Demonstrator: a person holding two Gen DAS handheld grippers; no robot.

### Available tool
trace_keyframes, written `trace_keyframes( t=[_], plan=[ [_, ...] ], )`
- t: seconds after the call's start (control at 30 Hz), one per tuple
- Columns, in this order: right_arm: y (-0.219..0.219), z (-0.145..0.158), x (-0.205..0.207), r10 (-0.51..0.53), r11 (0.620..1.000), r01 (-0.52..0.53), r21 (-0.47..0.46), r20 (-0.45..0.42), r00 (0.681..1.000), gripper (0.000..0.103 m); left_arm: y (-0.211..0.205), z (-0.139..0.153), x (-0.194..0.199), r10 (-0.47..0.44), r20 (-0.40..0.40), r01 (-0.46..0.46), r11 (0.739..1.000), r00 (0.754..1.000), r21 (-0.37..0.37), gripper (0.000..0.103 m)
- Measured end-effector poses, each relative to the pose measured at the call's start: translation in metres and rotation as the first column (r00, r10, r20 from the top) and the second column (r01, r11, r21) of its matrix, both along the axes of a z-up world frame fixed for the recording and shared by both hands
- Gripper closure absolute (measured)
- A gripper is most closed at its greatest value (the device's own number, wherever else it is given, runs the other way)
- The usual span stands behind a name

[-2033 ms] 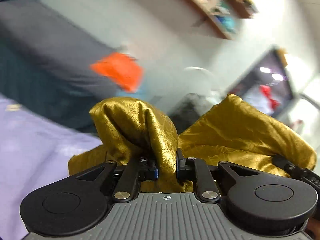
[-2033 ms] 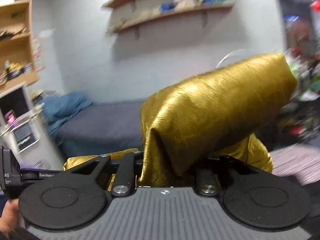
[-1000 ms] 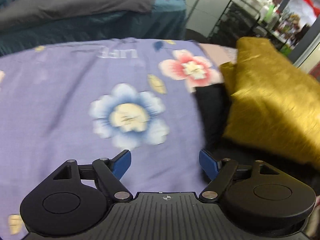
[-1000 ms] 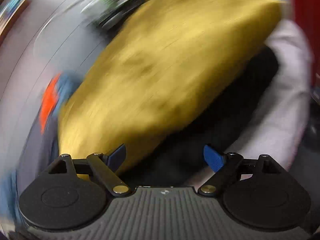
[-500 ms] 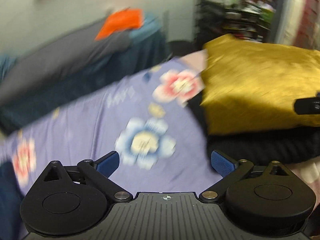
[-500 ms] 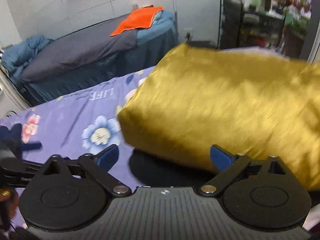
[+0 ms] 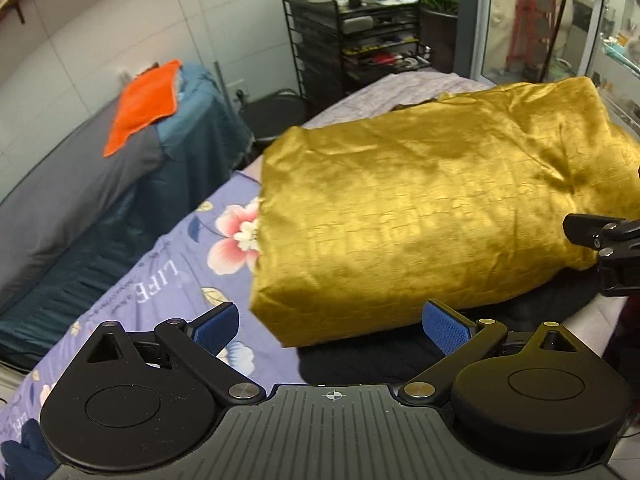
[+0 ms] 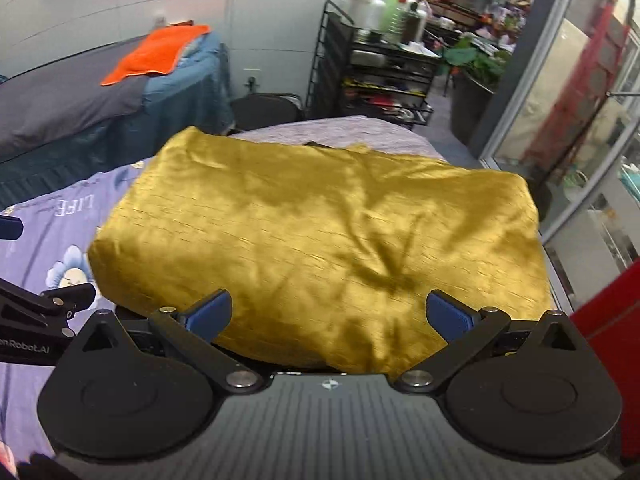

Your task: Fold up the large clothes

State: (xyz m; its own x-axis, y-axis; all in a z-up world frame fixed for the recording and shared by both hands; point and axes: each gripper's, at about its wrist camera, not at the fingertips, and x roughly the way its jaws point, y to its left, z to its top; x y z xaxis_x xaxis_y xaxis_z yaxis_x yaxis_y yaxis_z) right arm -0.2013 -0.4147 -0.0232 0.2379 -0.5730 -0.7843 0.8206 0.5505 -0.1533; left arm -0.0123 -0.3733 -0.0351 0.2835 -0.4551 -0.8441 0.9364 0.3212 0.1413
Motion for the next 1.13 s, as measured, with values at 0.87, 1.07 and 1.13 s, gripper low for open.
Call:
trace_keyframes(
  t=[0.87, 1.07, 1.13],
  plan=[
    [-0.016, -0.018, 0.009, 0.000, 0.999, 0.002, 0.054, -0.036, 0.999, 0.000, -0.013, -0.020, -0.004, 0.002, -0.034, 0.001, 0.997, 0.999, 0.075, 0.000],
    [-0.020, -0.022, 0.003, -0.014, 0.998, 0.015, 0.067, -0.026, 1.000, 0.000, -0.011, -0.024, -0.010, -0.016, -0.052, 0.019, 0.998, 0.999, 0.052, 0.000],
    [-0.021, -0.023, 0.001, -0.018, 0.997, 0.020, 0.073, -0.022, 1.000, 0.000, -0.011, -0.023, -0.012, -0.013, -0.046, 0.014, 0.999, 0.999, 0.039, 0.000]
  ],
)
